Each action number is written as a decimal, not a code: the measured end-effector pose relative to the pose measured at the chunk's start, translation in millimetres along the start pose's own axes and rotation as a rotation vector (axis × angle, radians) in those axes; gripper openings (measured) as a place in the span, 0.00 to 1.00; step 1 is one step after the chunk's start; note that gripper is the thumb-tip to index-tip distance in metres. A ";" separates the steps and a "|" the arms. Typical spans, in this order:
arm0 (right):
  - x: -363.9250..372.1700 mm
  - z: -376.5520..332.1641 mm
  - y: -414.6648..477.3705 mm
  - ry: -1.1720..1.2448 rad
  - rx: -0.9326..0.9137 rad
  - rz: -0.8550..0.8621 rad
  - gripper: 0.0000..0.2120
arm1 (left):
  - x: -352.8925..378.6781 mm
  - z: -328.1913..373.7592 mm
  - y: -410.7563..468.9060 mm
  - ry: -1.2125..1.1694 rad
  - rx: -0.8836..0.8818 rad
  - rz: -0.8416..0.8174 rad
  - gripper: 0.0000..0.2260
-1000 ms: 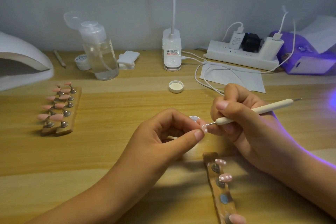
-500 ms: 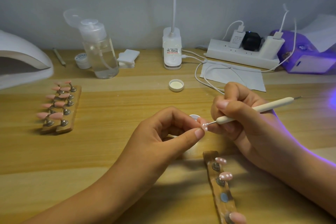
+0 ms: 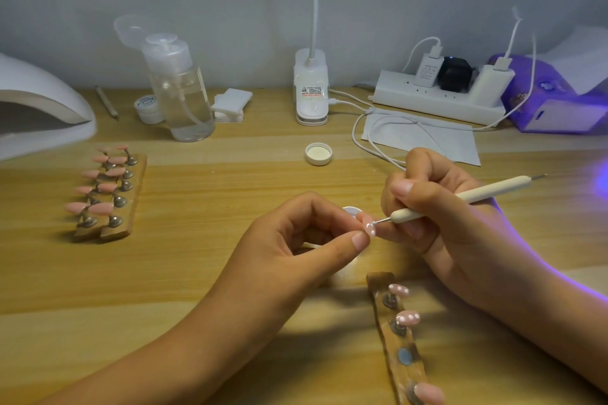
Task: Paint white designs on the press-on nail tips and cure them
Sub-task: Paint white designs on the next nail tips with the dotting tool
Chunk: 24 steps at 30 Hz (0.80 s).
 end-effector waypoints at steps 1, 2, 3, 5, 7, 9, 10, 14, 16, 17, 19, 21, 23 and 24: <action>0.0 0.2 -0.1 0.000 0.002 -0.002 0.09 | -0.2 -0.2 -0.1 0.000 0.000 0.001 0.04; -0.2 0.5 -0.2 0.000 0.003 -0.003 0.09 | -0.2 -0.3 0.0 0.001 -0.001 0.001 0.04; -0.3 0.4 -0.3 0.000 0.005 -0.005 0.09 | -0.1 -0.3 0.0 0.002 -0.002 0.000 0.04; -0.2 0.9 -0.3 0.004 0.010 -0.012 0.09 | 0.2 0.0 0.1 0.001 -0.005 -0.001 0.04; -0.6 2.0 0.4 0.018 0.012 -0.018 0.10 | 0.4 0.1 0.3 0.005 -0.008 0.002 0.04; -2.4 1.4 1.9 0.040 -0.001 -0.023 0.11 | -0.3 -0.5 0.3 0.008 -0.015 0.016 0.03; -4.6 0.1 3.0 0.042 -0.019 -0.022 0.11 | -0.7 -0.5 0.2 0.005 -0.018 0.023 0.02; -23.3 -5.4 9.9 0.027 -0.098 0.071 0.09 | -0.2 3.2 0.4 -0.029 -0.009 0.027 0.03; -31.1 -8.6 11.5 -0.070 -0.155 0.109 0.06 | -1.7 4.2 0.6 -0.067 -0.008 0.045 0.04; -31.9 -9.2 12.0 -0.131 -0.174 0.111 0.04 | -3.3 3.8 1.0 -0.085 -0.010 0.062 0.04; -33.7 -7.2 12.6 -0.217 -0.171 0.125 0.06 | -8.1 1.8 2.1 -0.129 -0.018 0.105 0.04; -37.2 -6.7 12.1 -0.319 -0.171 0.176 0.08 | -14.1 -0.6 3.5 -0.179 -0.030 0.152 0.04; -35.0 -10.0 10.9 -0.477 -0.203 0.206 0.08 | -18.1 -2.4 4.4 -0.204 -0.043 0.180 0.03; -31.5 -11.5 9.9 -0.533 -0.221 0.197 0.09 | -18.9 -3.0 4.5 -0.208 -0.050 0.183 0.03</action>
Point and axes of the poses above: each hand's wrist, its own y-axis towards the middle knuckle, its own x-axis out of the palm, z = x × y, the point moved 8 cm from there along y, towards the middle knuckle, and after that the axes turned 3 degrees about z, right-handed, at the moved point
